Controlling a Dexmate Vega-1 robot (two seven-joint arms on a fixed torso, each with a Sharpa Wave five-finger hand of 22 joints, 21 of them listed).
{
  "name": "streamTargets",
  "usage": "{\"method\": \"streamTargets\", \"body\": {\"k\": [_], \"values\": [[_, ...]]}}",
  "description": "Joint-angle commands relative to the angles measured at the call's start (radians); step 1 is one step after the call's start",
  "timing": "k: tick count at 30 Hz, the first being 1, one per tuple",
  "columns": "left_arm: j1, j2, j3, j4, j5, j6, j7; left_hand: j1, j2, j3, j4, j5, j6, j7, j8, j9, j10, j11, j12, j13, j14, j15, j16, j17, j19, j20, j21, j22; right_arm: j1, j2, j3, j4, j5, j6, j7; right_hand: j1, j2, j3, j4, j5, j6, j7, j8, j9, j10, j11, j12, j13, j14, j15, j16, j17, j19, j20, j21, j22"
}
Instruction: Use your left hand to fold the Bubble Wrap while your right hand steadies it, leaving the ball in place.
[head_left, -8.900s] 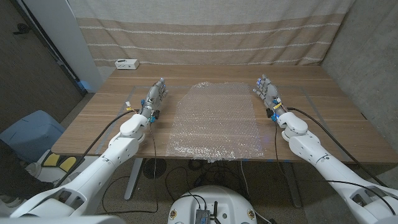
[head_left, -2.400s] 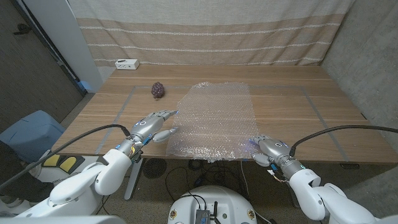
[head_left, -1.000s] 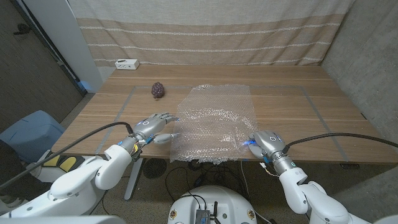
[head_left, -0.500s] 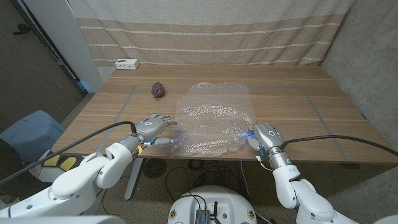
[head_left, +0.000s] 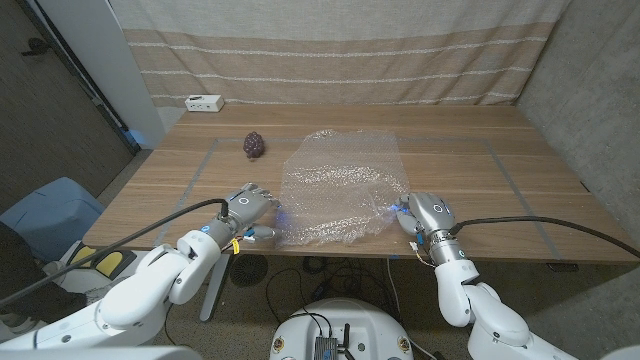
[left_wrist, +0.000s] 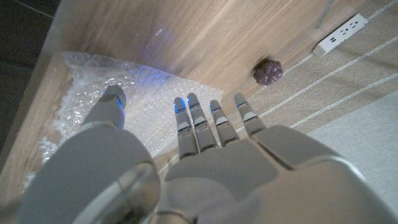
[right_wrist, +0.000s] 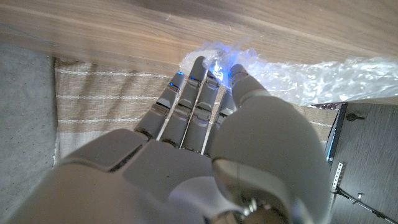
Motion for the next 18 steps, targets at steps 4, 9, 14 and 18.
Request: {"method": "streamTargets", "body": {"k": [4, 9, 14, 18], "values": [[-0.073, -0.058, 0.087, 0.053, 0.006, -0.044, 0.038, 0.014, -0.004, -0.011, 0.001, 0.005, -0.012, -0.003, -0.01, 0.002, 0.009, 0.003, -0.002, 0.002, 0.009, -0.016, 0.004, 0.002, 0.002, 0.001, -0.006, 0.002, 0.011, 0.012, 0.012, 0.009, 0.044, 0.023, -0.016, 0.012, -0.001, 0.006, 0.0, 0.006, 0.056, 0.046, -0.003, 0.003, 0.011, 0.002, 0.013, 0.007, 0.011, -0.102, -0.001, 0.006, 0.004, -0.001, 0.008, 0.006], [-0.096, -0.076, 0.105, 0.059, -0.041, -0.079, 0.046, 0.007, -0.007, -0.02, 0.008, 0.003, -0.023, -0.001, -0.019, 0.002, 0.006, 0.011, -0.007, 0.002, 0.006, -0.011, 0.0, 0.003, -0.004, 0.003, -0.01, 0.003, 0.017, 0.008, 0.011, 0.012, 0.049, 0.024, -0.011, 0.013, -0.001, 0.007, -0.001, 0.005, 0.054, 0.046, -0.006, 0.003, 0.011, 0.003, 0.016, 0.009, 0.011, -0.102, -0.002, 0.007, 0.003, -0.001, 0.008, 0.006], [-0.135, -0.076, 0.147, 0.056, 0.001, -0.079, -0.022, 0.003, -0.007, -0.026, 0.012, 0.003, -0.026, -0.001, -0.024, 0.002, 0.008, 0.007, -0.008, 0.002, 0.007, -0.006, -0.001, 0.003, -0.011, 0.005, -0.014, 0.003, 0.021, 0.011, 0.013, 0.018, 0.059, 0.031, -0.019, 0.013, -0.001, 0.008, 0.0, 0.005, 0.055, 0.046, -0.008, 0.003, 0.009, 0.003, 0.018, 0.012, 0.012, -0.103, -0.003, 0.009, 0.003, -0.002, 0.009, 0.006], [-0.164, -0.076, 0.177, 0.051, 0.074, -0.053, -0.115, 0.03, 0.007, -0.026, 0.008, 0.007, 0.006, -0.002, -0.021, 0.003, 0.068, -0.015, 0.004, 0.002, 0.037, -0.016, 0.004, 0.003, -0.004, 0.004, -0.016, 0.003, 0.024, 0.01, 0.016, 0.021, 0.068, 0.033, -0.019, 0.013, -0.001, 0.009, 0.0, 0.005, 0.055, 0.046, -0.009, 0.004, 0.008, 0.003, 0.02, 0.013, 0.013, -0.102, -0.004, 0.009, 0.003, -0.002, 0.009, 0.006]]}}
